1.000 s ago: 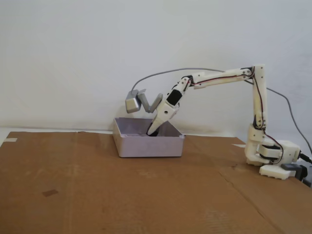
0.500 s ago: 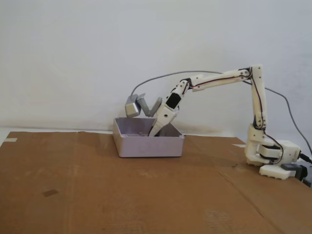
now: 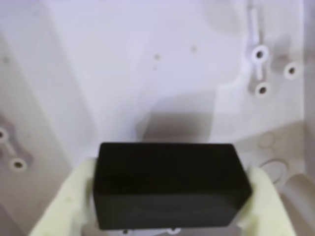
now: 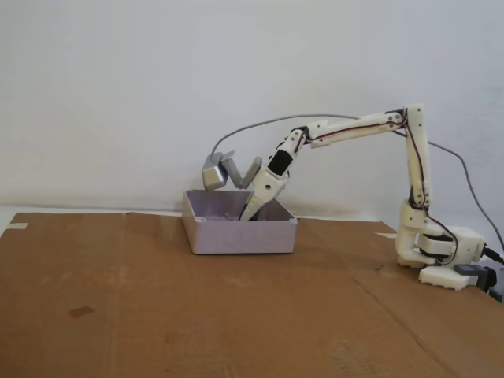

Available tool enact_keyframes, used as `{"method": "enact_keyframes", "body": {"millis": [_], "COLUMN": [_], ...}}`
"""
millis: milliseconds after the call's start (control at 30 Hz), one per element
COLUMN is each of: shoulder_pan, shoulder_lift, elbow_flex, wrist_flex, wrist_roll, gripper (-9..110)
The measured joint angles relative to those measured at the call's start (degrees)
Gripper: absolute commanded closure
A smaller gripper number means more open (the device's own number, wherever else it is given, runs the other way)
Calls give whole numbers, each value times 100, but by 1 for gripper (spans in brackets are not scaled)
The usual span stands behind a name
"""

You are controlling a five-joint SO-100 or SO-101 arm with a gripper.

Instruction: Grasp a block and put it in the box.

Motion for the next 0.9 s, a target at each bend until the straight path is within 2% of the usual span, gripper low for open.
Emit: {"method": "enact_keyframes", "body": {"millis": [67,267,600,900], "shoulder_pan": [0,0,0,-35], "shoulder_lift": [0,0,0,0], "elbow_flex": [0,0,0,0], "wrist_flex": [0,0,0,0], "wrist_roll": [0,0,0,53], "gripper": [82,68,57,57]}}
